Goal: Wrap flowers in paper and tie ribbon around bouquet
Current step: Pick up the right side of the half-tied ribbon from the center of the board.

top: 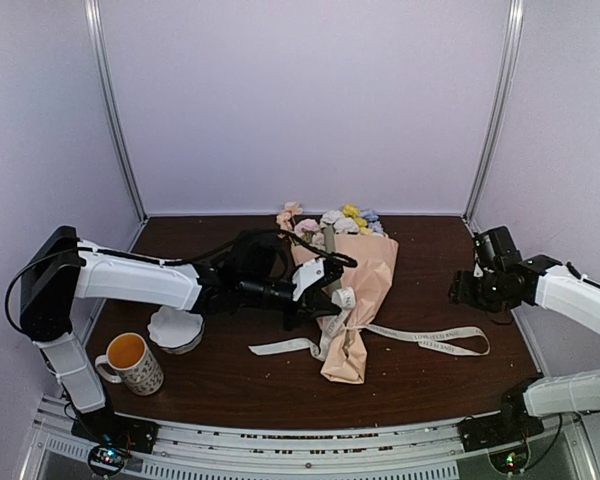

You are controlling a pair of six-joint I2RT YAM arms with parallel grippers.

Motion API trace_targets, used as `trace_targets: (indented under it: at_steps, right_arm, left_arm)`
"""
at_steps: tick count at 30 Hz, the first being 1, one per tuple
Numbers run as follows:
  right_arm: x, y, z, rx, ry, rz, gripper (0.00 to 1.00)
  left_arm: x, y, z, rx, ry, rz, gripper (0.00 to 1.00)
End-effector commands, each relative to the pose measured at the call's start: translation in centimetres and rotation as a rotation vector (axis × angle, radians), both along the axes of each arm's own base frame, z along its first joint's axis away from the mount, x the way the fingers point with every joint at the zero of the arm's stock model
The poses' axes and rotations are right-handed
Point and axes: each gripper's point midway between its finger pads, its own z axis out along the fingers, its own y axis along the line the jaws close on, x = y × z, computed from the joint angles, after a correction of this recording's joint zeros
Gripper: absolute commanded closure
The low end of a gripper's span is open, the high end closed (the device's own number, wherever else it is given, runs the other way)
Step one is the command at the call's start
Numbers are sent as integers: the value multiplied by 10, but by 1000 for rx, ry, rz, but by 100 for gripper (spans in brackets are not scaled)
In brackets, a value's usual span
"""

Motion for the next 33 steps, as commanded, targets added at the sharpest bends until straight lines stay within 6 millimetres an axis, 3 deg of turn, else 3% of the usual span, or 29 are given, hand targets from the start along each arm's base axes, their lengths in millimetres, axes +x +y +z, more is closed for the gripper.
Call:
trace_targets:
  at_steps: [1, 7, 17, 26, 33]
  right_arm:
    - [-37, -68, -21, -66, 29, -350, 28]
    - [-81, -103, -46, 2, -23, -689, 26]
    - [-105, -94, -96, 186, -1, -828, 34]
    - [-93, -86, -99, 188, 32, -784, 40]
    - [-80, -77, -95, 230, 7, -723, 68]
  left_arm:
    - [5, -3, 25, -31, -78, 19, 100]
    - [6, -2, 22, -17, -94, 25, 100]
    - [7, -3, 21, -12, -112, 24, 100]
    - [8, -3, 20, 3, -114, 24, 100]
    - [10, -4, 17, 21, -115, 28, 100]
